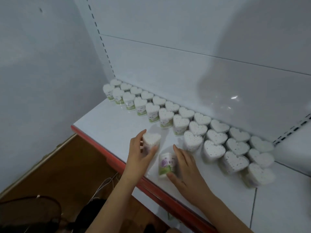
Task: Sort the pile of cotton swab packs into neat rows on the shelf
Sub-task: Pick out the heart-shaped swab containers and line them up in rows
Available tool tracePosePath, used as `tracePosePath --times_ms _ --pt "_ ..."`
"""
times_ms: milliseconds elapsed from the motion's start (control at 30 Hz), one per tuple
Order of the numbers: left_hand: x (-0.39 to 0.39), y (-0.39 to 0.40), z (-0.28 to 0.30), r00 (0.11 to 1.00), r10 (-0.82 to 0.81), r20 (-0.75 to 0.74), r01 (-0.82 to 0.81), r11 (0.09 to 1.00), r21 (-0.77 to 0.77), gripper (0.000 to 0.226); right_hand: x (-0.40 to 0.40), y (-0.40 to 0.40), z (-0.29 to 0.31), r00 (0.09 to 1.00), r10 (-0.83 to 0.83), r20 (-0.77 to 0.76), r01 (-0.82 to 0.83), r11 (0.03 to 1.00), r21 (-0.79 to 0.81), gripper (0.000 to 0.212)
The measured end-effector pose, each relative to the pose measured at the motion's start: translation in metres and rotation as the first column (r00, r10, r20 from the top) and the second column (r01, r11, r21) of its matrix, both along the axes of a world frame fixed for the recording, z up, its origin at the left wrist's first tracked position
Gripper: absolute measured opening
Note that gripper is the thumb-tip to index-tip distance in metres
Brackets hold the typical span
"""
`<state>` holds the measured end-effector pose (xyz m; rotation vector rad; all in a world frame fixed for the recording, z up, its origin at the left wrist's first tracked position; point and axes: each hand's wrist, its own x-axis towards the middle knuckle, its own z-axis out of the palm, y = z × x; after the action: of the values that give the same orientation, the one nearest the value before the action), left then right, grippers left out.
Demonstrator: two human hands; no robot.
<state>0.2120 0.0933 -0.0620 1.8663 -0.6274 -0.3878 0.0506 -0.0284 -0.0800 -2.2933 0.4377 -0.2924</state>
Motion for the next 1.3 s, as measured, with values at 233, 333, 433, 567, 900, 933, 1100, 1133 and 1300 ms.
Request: tracePosePath --times_ms 233,333,433,567,900,933,1100,1133,1300 --pt "0.009 -0.041 0.005 0.985 -0.172 -0.024 0.17 0.984 -0.059 0.052 -0.007 0.009 -0.007 0.975 -0.199 0.095 0.207 0.974 -0.09 0.058" --pt "0.009 -0.057 0.0 0.982 -0.191 0.012 0.191 0.979 -0.072 0.054 -0.005 0.008 -0.009 0.966 -0.236 0.102 0.248 0.96 -0.133 0.054" --pt "0.01 -0.065 -0.007 0.978 -0.209 0.02 0.21 0.975 -0.069 0.057 -0.003 0.008 -0.01 0.976 -0.209 0.067 0.218 0.961 -0.171 0.052" --pt "0.008 -0.074 -0.009 0.982 -0.186 0.025 0.188 0.978 -0.089 0.055 -0.002 0.006 -0.008 0.979 -0.196 0.053 0.203 0.96 -0.194 0.046" --pt "0.017 -0.056 -0.005 0.974 -0.221 -0.043 0.22 0.975 -0.017 0.066 -0.003 0.002 -0.012 0.978 -0.2 0.06 0.207 0.966 -0.156 0.043" --pt "0.014 -0.048 -0.001 0.981 -0.19 -0.03 0.19 0.982 0.007 0.057 -0.003 0.001 -0.012 0.977 -0.205 0.064 0.213 0.966 -0.148 0.043" --pt "-0.007 -0.002 0.01 0.909 -0.414 -0.053 0.406 0.846 0.345 0.067 -0.001 -0.002 -0.014 0.965 -0.234 0.115 0.245 0.964 -0.099 0.045" --pt "-0.012 0.004 0.009 0.874 -0.485 -0.043 0.461 0.796 0.392 0.077 0.0 -0.001 -0.014 0.964 -0.238 0.116 0.249 0.964 -0.09 0.048" --pt "-0.015 0.014 0.002 0.858 -0.51 0.065 0.468 0.828 0.309 0.087 0.005 0.008 -0.01 0.951 -0.296 0.09 0.295 0.955 0.016 0.044"
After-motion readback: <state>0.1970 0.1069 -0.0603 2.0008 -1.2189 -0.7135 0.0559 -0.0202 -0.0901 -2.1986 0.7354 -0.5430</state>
